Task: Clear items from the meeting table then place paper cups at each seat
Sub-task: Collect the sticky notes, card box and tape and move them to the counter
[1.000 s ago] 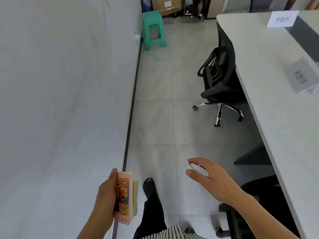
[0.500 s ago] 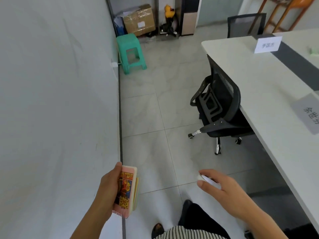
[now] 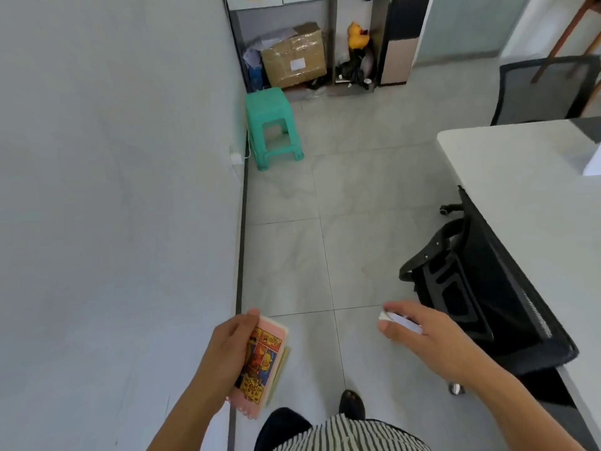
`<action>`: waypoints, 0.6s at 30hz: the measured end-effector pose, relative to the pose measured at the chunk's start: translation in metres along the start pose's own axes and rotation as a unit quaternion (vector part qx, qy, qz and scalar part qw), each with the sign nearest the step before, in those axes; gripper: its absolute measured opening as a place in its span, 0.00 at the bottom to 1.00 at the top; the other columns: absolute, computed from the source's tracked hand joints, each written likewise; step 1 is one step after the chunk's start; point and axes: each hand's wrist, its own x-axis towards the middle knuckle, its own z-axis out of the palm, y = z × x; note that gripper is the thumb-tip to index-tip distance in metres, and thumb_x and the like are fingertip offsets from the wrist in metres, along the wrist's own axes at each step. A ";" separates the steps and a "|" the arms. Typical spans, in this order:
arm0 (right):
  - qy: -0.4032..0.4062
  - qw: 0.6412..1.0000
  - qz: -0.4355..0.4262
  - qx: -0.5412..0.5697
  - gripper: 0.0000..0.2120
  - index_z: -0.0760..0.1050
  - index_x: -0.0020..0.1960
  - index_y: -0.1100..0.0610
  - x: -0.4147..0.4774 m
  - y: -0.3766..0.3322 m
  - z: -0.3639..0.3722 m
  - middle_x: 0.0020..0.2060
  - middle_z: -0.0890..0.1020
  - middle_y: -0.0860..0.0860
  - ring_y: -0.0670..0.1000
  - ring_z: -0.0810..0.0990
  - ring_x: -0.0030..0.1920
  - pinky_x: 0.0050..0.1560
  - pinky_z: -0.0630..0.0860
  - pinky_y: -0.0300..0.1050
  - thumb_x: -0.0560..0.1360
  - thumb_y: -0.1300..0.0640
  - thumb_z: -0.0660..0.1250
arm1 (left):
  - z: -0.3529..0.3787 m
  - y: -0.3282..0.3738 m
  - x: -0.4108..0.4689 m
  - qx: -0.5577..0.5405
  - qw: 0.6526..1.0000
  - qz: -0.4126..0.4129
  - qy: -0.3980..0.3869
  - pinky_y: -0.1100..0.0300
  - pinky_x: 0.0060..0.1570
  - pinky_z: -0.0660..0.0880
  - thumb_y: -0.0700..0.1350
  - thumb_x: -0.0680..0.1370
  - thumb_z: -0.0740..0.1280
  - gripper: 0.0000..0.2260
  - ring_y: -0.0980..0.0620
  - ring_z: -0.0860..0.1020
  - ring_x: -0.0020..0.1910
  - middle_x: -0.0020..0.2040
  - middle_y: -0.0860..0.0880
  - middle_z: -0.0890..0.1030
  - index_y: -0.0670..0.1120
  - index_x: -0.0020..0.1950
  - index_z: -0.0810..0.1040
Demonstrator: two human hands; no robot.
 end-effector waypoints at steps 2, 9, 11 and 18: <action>-0.013 1.000 -0.025 -0.006 0.35 0.71 0.64 0.39 0.051 -0.032 -0.023 0.59 0.77 0.38 0.42 0.75 0.61 0.64 0.72 0.46 0.62 0.25 0.58 | -0.006 0.020 0.030 0.003 1.000 0.015 0.006 0.63 0.35 0.74 0.57 0.79 0.56 0.20 0.53 0.77 0.28 0.29 0.47 0.77 0.43 0.37 0.71; -0.043 0.996 -0.065 -0.040 0.40 0.70 0.63 0.38 0.223 -0.109 -0.053 0.61 0.76 0.37 0.41 0.74 0.61 0.62 0.70 0.43 0.58 0.19 0.54 | -0.034 0.068 0.185 0.012 0.999 0.010 0.041 0.65 0.33 0.73 0.56 0.79 0.56 0.21 0.54 0.76 0.27 0.27 0.49 0.76 0.42 0.36 0.71; -0.043 0.997 -0.050 -0.039 0.42 0.70 0.64 0.38 0.269 -0.126 -0.060 0.62 0.76 0.38 0.41 0.74 0.61 0.62 0.70 0.42 0.56 0.18 0.53 | -0.048 0.089 0.240 0.017 0.999 0.021 0.043 0.62 0.35 0.74 0.58 0.77 0.56 0.21 0.53 0.76 0.27 0.27 0.48 0.76 0.42 0.35 0.71; 0.013 0.999 -0.004 -0.028 0.33 0.70 0.65 0.38 0.392 -0.204 -0.124 0.61 0.76 0.34 0.40 0.75 0.60 0.62 0.72 0.44 0.64 0.25 0.59 | -0.087 0.214 0.416 0.106 0.990 0.090 0.017 0.58 0.36 0.74 0.57 0.79 0.57 0.21 0.53 0.76 0.28 0.28 0.48 0.76 0.42 0.35 0.72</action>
